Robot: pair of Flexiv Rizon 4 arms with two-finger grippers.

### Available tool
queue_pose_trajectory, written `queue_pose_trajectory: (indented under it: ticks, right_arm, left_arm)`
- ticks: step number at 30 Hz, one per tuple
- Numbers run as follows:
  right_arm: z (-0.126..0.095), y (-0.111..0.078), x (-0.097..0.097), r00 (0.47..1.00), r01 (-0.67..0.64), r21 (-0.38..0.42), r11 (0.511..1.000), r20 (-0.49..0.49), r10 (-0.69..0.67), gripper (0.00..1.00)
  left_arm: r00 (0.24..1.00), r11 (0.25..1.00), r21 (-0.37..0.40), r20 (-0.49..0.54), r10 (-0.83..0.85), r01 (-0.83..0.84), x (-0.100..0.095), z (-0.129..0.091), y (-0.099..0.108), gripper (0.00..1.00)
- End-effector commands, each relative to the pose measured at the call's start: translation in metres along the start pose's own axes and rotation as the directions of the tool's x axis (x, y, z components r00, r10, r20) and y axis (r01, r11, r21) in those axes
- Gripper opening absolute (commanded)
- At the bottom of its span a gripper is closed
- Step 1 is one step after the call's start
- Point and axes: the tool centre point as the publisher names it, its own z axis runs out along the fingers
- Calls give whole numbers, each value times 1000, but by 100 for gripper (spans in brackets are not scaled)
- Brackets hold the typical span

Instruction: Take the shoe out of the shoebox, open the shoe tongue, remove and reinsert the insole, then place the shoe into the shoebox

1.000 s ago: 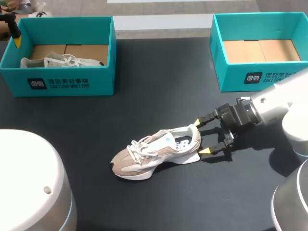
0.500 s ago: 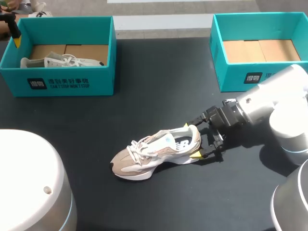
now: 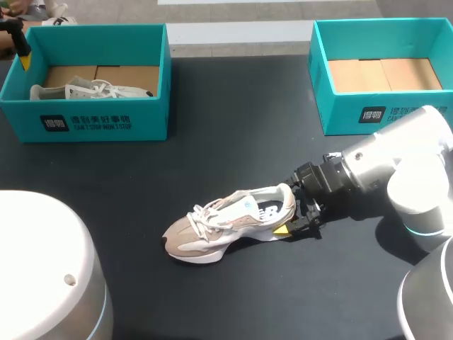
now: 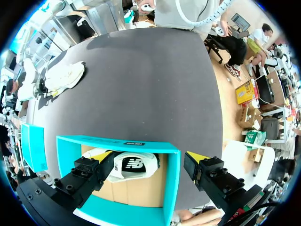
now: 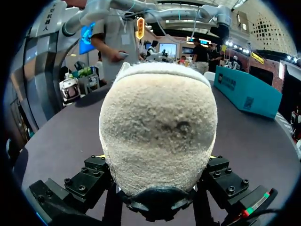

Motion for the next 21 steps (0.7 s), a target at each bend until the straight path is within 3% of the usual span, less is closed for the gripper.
queue_pose_trajectory:
  ticks: [1, 11, 21]
  right_arm:
    - [-9, 2, 6, 998, -14, 22, 1000, 56, 13, 0]
    - [-36, -6, 10, 984, -73, 26, 997, 165, 68, 0]
    - [-40, -16, 15, 976, -105, 45, 993, 194, 95, 0]
  left_arm:
    - [1000, 1000, -1, -2, 0, 0, 0, 0, -1, 100]
    - [1000, 1000, -1, -2, 0, 0, 0, 0, -1, 100]
    - [1000, 1000, -1, -2, 0, 0, 0, 0, -1, 100]
